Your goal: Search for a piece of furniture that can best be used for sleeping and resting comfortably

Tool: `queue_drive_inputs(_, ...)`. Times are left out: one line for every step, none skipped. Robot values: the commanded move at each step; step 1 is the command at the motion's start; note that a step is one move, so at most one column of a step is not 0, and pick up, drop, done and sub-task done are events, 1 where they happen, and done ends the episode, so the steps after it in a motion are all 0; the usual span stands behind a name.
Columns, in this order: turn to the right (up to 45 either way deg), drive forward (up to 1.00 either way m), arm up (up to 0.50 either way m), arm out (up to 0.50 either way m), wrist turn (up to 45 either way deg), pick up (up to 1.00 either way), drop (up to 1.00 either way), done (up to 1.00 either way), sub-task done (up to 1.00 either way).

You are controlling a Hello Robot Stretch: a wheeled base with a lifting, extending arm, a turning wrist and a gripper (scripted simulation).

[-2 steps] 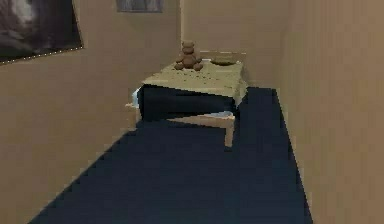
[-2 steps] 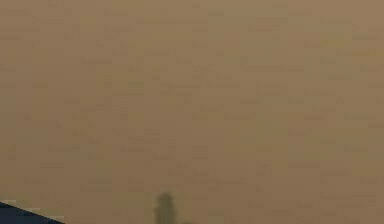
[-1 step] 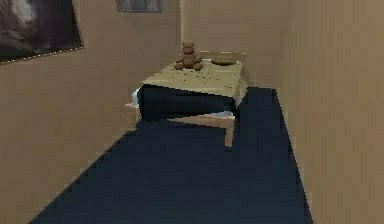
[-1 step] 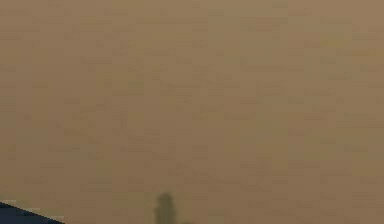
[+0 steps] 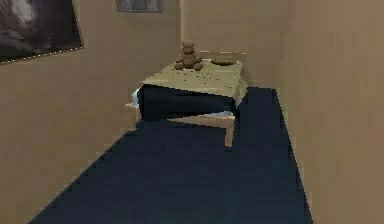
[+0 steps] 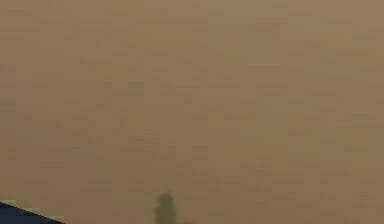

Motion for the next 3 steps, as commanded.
queue_drive_inputs(-45.0,0.00,0.00,0.00,0.0,0.00,0.00,0.00,0.00)
queue_drive_inputs(45.0,0.00,0.00,0.00,0.0,0.00,0.00,0.00,0.00)
queue_drive_inputs(-45.0,0.00,0.00,0.00,0.0,0.00,0.00,0.00,0.00)
